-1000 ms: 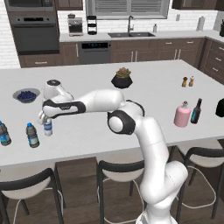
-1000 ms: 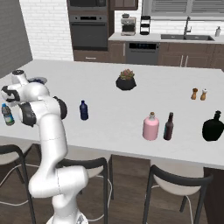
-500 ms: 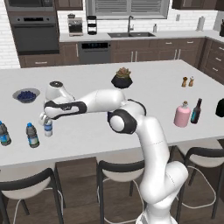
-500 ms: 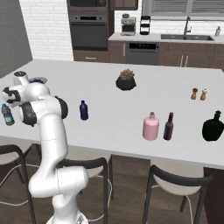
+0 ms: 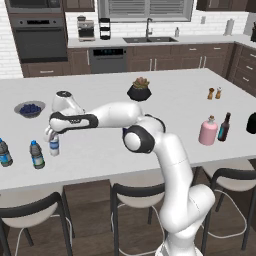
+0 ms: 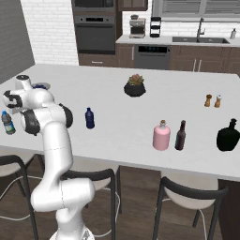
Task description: Move the plastic bottles in the middle to the plastics group, and the glass bottles in the middle to the glass group.
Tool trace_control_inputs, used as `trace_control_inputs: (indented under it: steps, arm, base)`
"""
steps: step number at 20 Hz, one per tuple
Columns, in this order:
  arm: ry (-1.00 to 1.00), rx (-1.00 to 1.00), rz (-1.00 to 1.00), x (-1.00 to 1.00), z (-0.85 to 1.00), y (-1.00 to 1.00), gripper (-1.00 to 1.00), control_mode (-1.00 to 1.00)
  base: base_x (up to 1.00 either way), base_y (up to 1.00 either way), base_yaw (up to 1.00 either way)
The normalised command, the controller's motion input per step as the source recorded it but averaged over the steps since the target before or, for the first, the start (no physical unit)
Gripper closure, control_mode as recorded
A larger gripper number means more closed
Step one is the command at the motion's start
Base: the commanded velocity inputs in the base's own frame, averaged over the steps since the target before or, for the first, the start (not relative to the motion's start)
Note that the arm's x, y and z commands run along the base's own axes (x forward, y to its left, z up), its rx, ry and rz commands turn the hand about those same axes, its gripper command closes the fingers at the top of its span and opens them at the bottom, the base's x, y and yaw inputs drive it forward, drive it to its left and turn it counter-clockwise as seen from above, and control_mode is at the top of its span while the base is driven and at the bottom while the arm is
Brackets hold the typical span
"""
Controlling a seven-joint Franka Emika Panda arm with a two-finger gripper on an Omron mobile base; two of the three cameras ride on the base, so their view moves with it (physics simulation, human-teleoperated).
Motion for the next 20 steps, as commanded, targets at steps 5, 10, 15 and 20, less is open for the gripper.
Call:
trace_control_inputs:
  steps: [5,10,15,20]
  arm:
    - [0.06,-0.04,0.0,0.0,-0.02,0.26,1.0,-1.0]
    - [0.02,-0.04,0.0,0.0,-0.01,0.11,1.0,-1.0]
    - [0.0,-0.03,0.0,0.0,0.05,0.0,1.0,-1.0]
    - [0.0,0.0,0.0,-0.07,-0.26,-0.02,1.0,-1.0]
  base:
    - [0.0,0.0,0.0]
    - [0.0,0.0,0.0]
    - [0.0,0.0,0.0]
    - [0.0,0.0,0.0]
